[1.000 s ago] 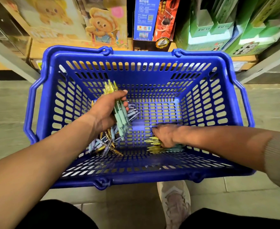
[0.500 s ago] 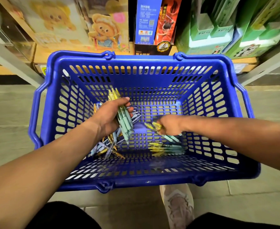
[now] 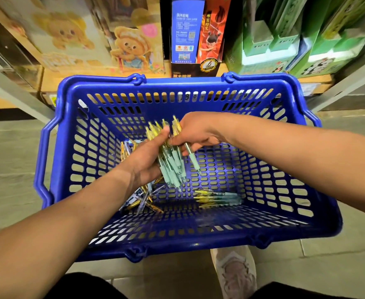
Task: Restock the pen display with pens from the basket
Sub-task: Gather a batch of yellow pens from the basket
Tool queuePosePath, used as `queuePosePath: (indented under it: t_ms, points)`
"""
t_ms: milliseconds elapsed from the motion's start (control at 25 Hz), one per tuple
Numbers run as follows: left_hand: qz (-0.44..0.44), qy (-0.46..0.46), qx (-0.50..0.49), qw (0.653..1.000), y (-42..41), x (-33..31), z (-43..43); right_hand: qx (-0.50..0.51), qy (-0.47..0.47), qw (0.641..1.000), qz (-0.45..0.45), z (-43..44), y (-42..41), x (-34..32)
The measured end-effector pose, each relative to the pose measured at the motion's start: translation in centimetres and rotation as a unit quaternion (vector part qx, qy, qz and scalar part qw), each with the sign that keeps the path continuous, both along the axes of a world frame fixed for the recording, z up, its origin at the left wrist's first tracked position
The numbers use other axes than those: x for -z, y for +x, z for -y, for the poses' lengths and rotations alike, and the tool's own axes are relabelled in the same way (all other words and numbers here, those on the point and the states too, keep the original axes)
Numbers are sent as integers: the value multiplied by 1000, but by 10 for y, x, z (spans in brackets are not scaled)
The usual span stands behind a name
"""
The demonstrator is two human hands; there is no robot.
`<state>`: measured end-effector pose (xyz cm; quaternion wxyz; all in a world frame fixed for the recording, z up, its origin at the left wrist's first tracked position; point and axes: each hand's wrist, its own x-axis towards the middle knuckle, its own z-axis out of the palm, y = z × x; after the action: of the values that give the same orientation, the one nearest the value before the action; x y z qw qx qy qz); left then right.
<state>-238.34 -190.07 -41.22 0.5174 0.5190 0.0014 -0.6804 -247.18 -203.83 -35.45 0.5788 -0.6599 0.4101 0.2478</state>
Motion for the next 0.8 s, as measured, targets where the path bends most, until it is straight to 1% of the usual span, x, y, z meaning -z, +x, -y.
queuePosePath:
  t_ms: [160,280,320,400,480,680,800]
  points:
    - [10,-4,-1,1000,-1,-1,4,4,-9,998,56,-2,-3,-2]
    - [14,-13,-9,1000,-1,-6,8,64,30,993,91,4,-5,-5]
    - [17,-16,-9,1000,-2,-8,9,64,27,993,97,6,-6,-5]
    - [21,-15,-24,999,-3,-11,11,41,11,994,98,10,-6,-8]
    - [26,-7,-46,999,-5,-13,12,33,23,996,81,12,-7,-12]
    - [41,-28,-43,998,-7,-15,16,73,82,991,79,17,-10,-19]
    - [25,-28,-47,998,-6,-15,15,122,116,983,78,22,-15,-21]
